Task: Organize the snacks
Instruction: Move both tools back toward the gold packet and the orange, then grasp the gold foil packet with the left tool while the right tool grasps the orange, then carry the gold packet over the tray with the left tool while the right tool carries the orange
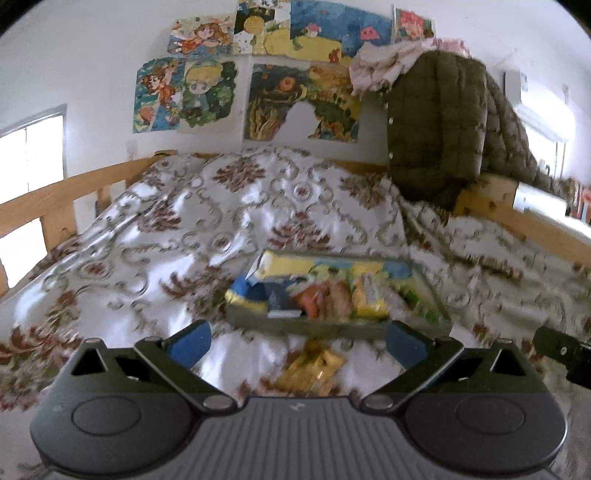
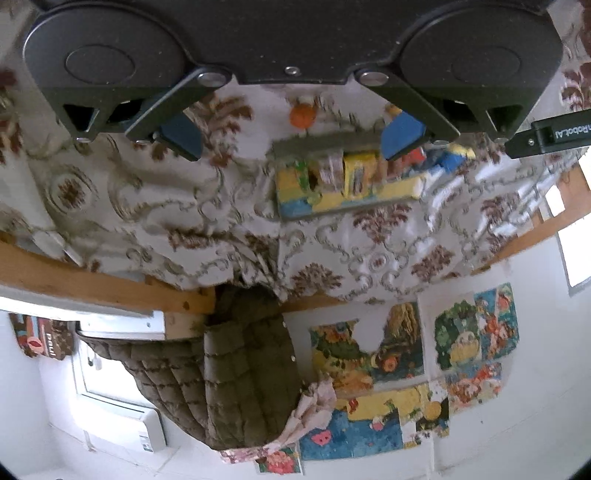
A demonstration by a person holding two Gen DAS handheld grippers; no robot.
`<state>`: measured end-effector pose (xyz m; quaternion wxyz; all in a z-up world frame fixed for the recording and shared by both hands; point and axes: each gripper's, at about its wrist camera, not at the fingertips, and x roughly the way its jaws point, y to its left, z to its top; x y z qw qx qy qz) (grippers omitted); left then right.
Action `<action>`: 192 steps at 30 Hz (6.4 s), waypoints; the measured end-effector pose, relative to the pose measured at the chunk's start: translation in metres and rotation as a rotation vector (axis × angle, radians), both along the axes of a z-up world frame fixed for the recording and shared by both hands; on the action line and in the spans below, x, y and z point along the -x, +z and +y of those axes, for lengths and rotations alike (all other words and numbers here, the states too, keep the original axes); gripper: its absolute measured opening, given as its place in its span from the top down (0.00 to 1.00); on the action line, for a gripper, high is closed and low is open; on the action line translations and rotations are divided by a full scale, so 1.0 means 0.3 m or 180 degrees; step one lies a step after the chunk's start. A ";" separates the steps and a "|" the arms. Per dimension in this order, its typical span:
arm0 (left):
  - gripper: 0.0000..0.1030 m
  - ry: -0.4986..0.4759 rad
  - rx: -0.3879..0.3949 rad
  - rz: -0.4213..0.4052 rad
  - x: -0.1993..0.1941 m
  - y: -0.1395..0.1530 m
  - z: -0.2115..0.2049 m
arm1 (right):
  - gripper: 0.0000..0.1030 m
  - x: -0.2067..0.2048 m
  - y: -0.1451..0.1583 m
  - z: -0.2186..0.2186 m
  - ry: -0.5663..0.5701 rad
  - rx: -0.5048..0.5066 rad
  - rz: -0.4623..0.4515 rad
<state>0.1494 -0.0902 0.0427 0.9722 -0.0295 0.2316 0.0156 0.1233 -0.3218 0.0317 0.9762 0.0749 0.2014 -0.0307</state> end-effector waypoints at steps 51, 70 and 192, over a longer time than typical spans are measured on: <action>0.00 0.0239 -0.0254 0.0703 0.117 -0.249 0.123 | 0.01 0.053 -0.196 0.130 0.0301 0.0319 0.0831; 0.00 0.0227 -0.0291 0.0609 0.029 -0.233 0.081 | 0.01 0.001 -0.164 0.106 0.0360 0.0271 0.0631; 0.36 -0.0477 0.0166 0.0356 -0.829 -0.226 -0.134 | 0.65 -0.771 -0.292 0.000 0.1113 0.0231 0.0016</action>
